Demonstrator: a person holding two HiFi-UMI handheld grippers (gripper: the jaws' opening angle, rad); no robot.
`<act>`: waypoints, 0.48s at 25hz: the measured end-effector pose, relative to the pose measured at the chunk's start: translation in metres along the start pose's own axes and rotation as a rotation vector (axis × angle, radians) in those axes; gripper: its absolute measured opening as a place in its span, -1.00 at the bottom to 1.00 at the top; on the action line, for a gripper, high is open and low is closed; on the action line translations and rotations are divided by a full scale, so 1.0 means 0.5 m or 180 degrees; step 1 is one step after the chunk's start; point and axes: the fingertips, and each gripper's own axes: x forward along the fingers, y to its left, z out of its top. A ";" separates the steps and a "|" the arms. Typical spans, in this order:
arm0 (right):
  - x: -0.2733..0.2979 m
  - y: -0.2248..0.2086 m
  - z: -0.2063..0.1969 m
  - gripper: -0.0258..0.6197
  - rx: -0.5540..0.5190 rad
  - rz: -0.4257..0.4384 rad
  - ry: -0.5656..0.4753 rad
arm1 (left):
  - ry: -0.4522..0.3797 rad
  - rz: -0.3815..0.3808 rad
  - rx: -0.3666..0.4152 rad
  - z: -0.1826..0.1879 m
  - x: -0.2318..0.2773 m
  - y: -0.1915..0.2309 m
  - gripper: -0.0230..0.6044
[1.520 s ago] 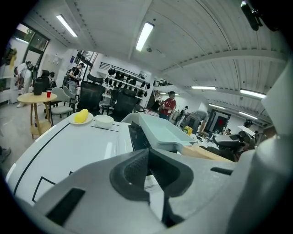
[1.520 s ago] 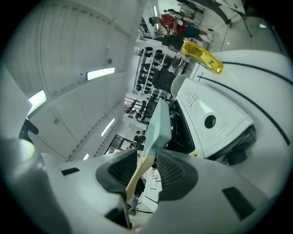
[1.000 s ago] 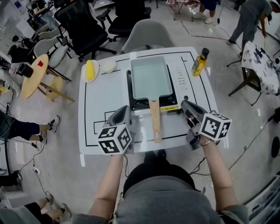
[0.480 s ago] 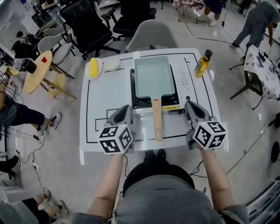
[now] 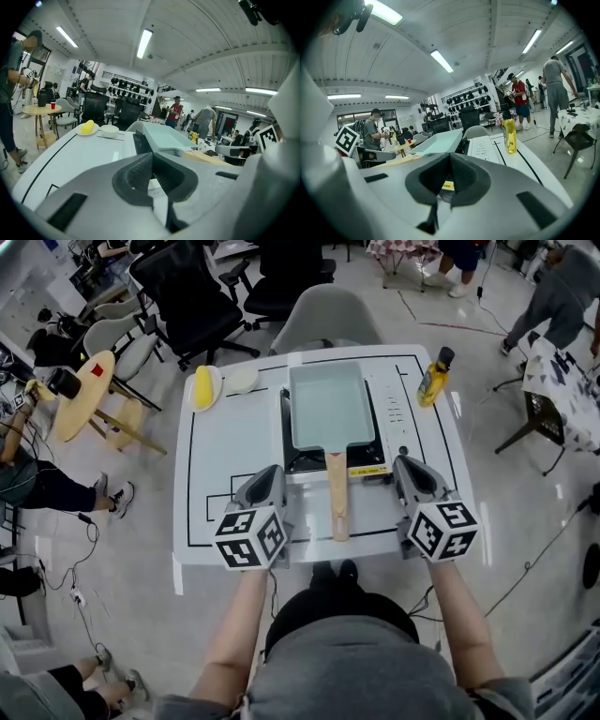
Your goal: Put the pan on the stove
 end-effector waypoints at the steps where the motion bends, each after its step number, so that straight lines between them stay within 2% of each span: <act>1: 0.000 0.000 0.000 -0.91 -0.0021 -0.0008 -0.0004 | -0.0003 -0.0001 -0.0005 0.000 -0.001 0.000 -0.91; 12: 0.007 0.007 -0.003 -0.91 -0.0067 0.0072 0.0014 | -0.0007 -0.0017 0.0013 -0.003 -0.004 -0.005 -0.91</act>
